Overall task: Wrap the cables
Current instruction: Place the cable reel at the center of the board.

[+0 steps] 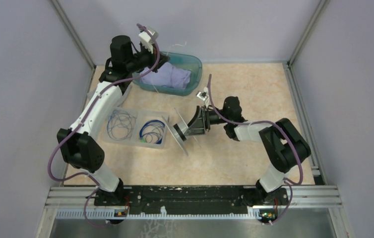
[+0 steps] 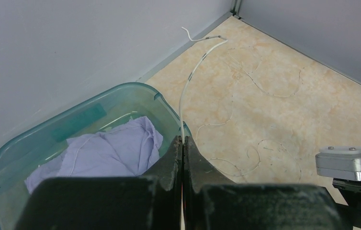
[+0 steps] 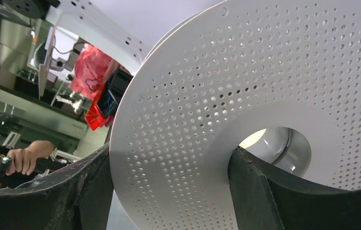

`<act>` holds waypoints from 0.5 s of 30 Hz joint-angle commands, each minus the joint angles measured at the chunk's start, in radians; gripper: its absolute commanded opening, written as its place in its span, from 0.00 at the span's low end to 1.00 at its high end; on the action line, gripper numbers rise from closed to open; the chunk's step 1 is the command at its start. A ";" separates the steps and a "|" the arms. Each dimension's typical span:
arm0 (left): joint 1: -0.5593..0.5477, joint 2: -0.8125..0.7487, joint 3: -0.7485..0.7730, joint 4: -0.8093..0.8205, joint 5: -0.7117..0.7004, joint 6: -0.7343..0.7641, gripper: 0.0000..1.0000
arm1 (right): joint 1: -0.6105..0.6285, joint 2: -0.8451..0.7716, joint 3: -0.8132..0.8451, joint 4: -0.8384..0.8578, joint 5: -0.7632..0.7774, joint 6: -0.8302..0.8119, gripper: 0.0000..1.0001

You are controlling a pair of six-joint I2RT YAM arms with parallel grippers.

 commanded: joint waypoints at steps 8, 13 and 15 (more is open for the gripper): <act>-0.005 -0.047 -0.057 0.038 0.025 0.005 0.00 | 0.000 0.017 -0.012 0.236 0.080 0.077 0.00; -0.005 -0.064 -0.082 0.053 0.032 -0.009 0.00 | 0.000 0.009 -0.006 0.111 0.091 0.001 0.03; -0.007 -0.068 -0.091 0.056 0.035 -0.014 0.00 | 0.000 0.003 0.001 0.034 0.096 -0.048 0.06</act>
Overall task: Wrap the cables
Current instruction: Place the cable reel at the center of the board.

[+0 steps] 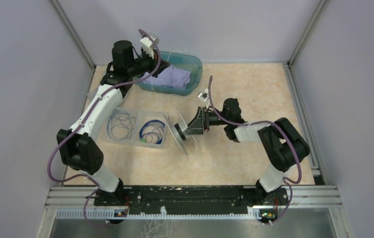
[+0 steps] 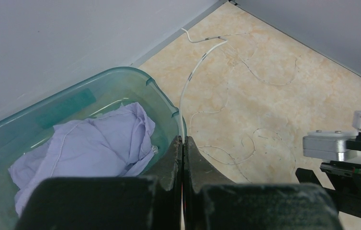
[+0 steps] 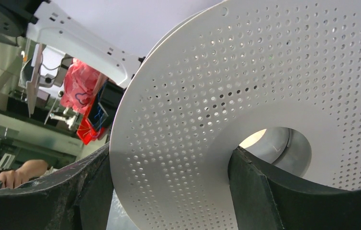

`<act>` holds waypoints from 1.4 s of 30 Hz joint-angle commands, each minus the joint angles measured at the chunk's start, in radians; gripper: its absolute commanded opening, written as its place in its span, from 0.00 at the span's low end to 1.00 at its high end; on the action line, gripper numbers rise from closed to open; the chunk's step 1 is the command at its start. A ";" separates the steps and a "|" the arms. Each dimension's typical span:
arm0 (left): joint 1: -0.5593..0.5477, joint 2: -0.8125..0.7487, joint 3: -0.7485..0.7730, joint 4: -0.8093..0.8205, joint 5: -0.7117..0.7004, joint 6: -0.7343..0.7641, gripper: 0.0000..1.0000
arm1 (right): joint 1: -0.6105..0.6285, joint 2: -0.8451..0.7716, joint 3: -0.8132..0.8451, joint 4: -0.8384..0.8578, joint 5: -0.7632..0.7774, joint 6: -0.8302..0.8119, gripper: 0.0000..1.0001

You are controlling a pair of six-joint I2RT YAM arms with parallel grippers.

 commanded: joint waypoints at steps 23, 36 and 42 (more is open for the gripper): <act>-0.023 -0.078 -0.038 0.048 0.036 -0.016 0.00 | -0.026 -0.046 0.193 -0.677 0.020 -0.471 0.58; -0.033 -0.085 -0.041 0.043 0.040 -0.013 0.00 | -0.058 -0.021 0.252 -0.824 0.003 -0.575 0.88; -0.037 -0.088 -0.043 0.039 0.041 -0.006 0.00 | -0.067 -0.021 0.277 -0.887 -0.001 -0.626 0.96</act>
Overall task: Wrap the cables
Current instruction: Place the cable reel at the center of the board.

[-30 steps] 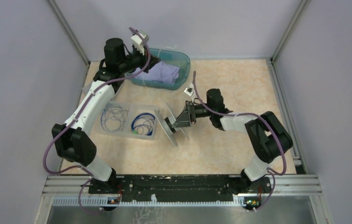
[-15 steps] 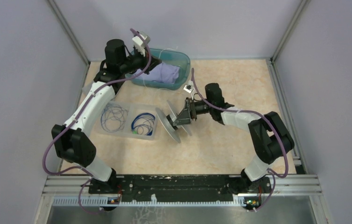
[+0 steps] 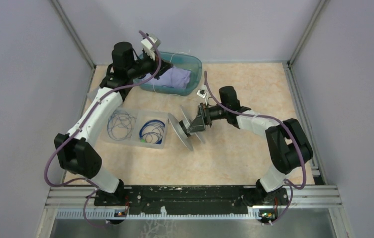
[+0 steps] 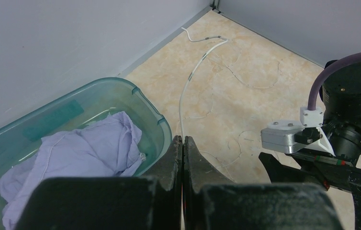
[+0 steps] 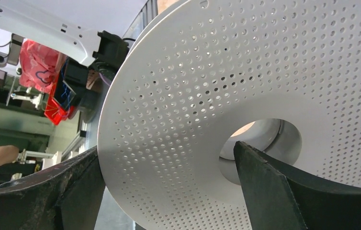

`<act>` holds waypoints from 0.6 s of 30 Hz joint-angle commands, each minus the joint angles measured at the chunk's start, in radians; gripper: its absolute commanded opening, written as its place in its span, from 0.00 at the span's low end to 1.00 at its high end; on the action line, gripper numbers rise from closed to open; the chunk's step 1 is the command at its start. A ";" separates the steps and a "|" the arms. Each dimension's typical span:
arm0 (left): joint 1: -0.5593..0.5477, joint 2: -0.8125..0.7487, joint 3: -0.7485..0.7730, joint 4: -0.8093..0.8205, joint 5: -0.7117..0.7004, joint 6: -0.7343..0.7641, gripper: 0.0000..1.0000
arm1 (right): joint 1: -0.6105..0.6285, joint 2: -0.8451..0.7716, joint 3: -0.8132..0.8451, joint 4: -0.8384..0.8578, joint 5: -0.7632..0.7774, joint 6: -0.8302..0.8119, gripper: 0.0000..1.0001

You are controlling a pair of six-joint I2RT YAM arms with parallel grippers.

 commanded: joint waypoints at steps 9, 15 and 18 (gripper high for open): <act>-0.013 -0.043 -0.015 0.016 0.016 0.019 0.00 | -0.041 0.013 0.094 -0.165 0.016 -0.173 0.95; -0.015 -0.051 -0.024 0.014 0.015 0.025 0.00 | -0.065 0.013 0.148 -0.275 0.024 -0.278 0.90; -0.016 -0.050 -0.026 0.015 0.017 0.027 0.00 | -0.075 0.013 0.166 -0.310 0.034 -0.319 0.87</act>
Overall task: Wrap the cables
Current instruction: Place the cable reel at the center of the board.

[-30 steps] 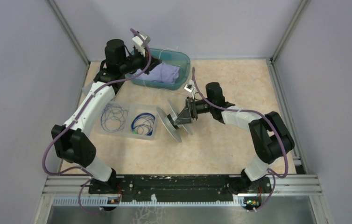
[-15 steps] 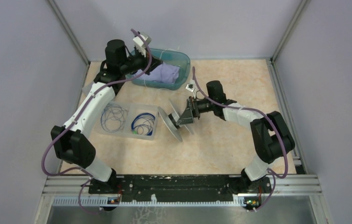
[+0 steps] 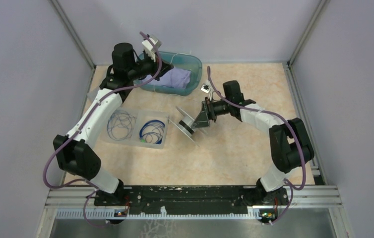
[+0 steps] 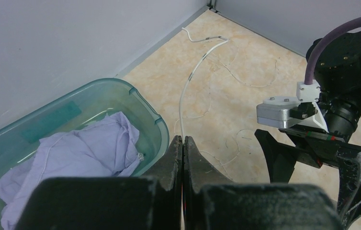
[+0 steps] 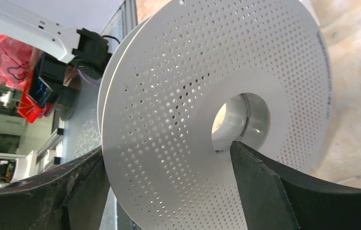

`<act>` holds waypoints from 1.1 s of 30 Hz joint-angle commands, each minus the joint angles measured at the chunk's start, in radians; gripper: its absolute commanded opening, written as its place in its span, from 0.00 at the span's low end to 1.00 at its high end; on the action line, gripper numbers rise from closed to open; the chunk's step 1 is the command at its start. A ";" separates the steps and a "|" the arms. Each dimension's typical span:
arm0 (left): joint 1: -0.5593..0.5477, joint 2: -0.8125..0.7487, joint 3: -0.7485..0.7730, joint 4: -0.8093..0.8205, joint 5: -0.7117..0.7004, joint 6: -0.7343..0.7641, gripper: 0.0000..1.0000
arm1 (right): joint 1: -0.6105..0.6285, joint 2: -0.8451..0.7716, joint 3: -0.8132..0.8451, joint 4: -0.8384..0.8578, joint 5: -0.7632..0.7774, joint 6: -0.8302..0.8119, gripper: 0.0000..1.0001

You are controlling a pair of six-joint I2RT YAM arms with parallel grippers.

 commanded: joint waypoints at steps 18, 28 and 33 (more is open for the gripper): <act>-0.010 -0.058 -0.026 0.014 0.018 0.025 0.00 | -0.020 -0.022 0.166 -0.305 0.188 -0.364 0.70; -0.012 -0.081 -0.048 0.021 0.014 0.030 0.00 | -0.020 -0.106 0.153 -0.328 0.310 -0.380 0.64; -0.014 -0.094 -0.057 0.024 0.019 0.031 0.00 | -0.019 -0.135 0.149 -0.337 0.364 -0.395 0.61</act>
